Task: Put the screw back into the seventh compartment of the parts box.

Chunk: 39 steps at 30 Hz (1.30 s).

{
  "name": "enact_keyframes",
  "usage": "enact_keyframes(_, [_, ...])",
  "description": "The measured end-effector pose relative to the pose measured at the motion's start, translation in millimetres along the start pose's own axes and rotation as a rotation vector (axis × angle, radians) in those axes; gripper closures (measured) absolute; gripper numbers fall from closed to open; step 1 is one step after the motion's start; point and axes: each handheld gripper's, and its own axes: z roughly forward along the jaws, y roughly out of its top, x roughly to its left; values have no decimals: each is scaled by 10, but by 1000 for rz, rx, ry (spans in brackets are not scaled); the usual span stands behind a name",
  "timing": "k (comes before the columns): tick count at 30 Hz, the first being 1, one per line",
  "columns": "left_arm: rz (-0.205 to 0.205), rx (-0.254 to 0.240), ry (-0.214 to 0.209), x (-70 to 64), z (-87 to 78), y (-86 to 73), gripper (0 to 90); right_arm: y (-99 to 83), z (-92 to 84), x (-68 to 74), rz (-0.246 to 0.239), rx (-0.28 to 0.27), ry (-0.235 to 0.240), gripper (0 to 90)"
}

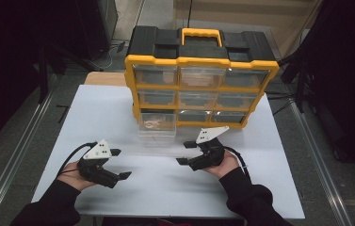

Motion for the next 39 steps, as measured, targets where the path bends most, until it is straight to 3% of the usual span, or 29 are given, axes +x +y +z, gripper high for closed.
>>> enact_keyframes(8, [4,1,-4,4,3,4,140,-60,41,-23,9,22,-8,341])
enact_keyframes(19, [0,0,-5,8,7,10,140,-107,180,-55,-39,70,-25,397])
enact_keyframes(27, [0,-2,-5,5,12,11,140,-140,258,-86,-37,105,-25,440])
enact_keyframes(31, [2,0,-5,6,12,10,140,-148,296,-86,-65,114,-36,460])
enact_keyframes(35, [2,1,-4,5,12,11,140,-154,318,-82,-55,123,-36,503])
enact_keyframes(39, [0,0,-5,6,11,10,140,-159,338,-68,-83,132,-43,542])
